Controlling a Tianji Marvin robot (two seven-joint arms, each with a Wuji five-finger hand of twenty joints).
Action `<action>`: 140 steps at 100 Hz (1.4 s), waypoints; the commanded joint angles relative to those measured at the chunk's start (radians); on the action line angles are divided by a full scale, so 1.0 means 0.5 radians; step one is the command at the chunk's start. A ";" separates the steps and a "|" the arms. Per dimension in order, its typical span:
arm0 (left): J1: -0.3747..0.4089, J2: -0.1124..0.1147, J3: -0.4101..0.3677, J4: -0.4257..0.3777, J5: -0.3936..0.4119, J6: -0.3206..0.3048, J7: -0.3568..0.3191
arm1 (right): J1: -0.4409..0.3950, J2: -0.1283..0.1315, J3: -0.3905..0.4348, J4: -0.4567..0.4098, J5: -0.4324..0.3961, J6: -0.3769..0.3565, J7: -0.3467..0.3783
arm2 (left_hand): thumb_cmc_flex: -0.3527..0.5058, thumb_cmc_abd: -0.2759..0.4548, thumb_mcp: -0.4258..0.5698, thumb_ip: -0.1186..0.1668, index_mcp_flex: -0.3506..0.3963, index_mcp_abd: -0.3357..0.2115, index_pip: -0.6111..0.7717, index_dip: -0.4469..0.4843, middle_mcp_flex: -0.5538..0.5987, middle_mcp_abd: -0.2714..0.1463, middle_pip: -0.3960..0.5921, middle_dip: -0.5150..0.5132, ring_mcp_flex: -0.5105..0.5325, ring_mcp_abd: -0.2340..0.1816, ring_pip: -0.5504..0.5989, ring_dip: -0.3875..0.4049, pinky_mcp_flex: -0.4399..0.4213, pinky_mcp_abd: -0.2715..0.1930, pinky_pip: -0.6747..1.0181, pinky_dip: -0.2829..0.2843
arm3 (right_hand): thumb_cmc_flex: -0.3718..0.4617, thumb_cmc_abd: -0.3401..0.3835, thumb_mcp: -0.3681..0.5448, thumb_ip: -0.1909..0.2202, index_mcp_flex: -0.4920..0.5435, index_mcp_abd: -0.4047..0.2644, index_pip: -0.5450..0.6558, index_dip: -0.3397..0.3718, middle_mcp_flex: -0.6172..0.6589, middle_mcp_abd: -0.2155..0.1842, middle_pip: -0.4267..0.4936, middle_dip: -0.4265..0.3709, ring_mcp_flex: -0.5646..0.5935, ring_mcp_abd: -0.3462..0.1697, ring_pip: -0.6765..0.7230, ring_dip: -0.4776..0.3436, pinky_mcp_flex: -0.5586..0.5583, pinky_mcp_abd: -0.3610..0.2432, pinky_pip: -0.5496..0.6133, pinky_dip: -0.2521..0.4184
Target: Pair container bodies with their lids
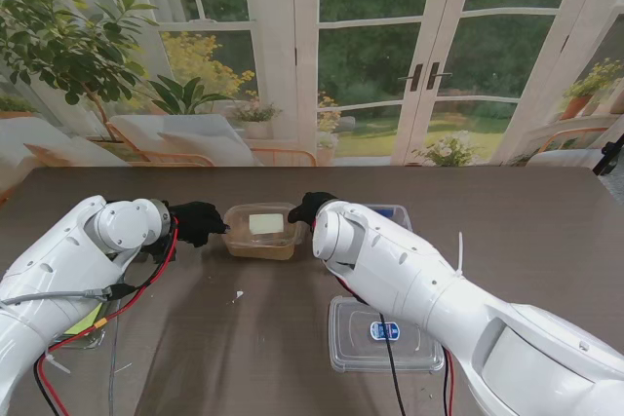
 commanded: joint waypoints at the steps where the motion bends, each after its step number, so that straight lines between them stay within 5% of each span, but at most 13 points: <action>1: -0.006 -0.001 0.001 -0.009 0.001 -0.008 -0.045 | -0.005 0.000 0.002 0.000 -0.007 -0.007 0.022 | 0.002 0.112 -0.015 0.023 0.028 -0.065 0.018 0.020 0.000 0.182 0.016 -0.001 0.018 0.079 0.002 0.018 -0.041 0.011 0.032 0.031 | -0.067 0.072 -0.160 0.009 0.023 -0.017 -0.041 -0.014 0.188 0.168 -0.011 -0.028 0.004 -0.130 0.070 -0.009 0.907 0.029 0.326 -0.052; 46: -0.030 -0.003 0.016 0.021 -0.001 -0.036 -0.041 | -0.108 0.012 0.097 -0.081 0.018 -0.187 -0.156 | -0.001 0.113 -0.015 0.023 0.025 -0.065 0.017 0.019 -0.003 0.181 0.013 -0.001 0.013 0.081 -0.002 0.019 -0.045 0.011 0.028 0.035 | -0.051 0.027 -0.088 -0.002 0.451 -0.169 -0.098 -0.051 0.188 0.187 0.021 -0.014 0.002 -0.089 0.073 -0.010 0.902 0.061 0.321 -0.050; 83: 0.041 0.009 -0.083 -0.053 0.087 -0.036 0.001 | -0.158 0.052 0.106 -0.166 0.023 -0.185 -0.126 | -0.015 0.108 -0.017 0.023 0.015 -0.089 0.009 0.015 -0.030 0.191 -0.042 -0.033 -0.020 0.104 -0.057 0.006 -0.072 0.012 0.008 0.037 | -0.053 0.029 -0.082 -0.006 0.451 -0.165 -0.107 -0.052 0.189 0.195 -0.001 -0.028 0.001 -0.062 0.060 -0.018 0.900 0.094 0.307 -0.049; 140: -0.015 -0.009 -0.084 0.045 0.154 -0.167 0.148 | -0.231 0.129 0.164 -0.326 -0.004 -0.150 -0.122 | -0.053 0.099 -0.012 0.027 0.010 -0.168 0.032 0.029 -0.251 0.237 -0.624 -0.544 -0.110 0.112 -0.235 0.002 -0.128 -0.036 -0.036 0.078 | -0.053 0.029 -0.088 -0.006 0.437 -0.159 -0.103 -0.046 0.188 0.196 -0.012 -0.029 0.001 -0.057 0.057 -0.025 0.900 0.102 0.303 -0.044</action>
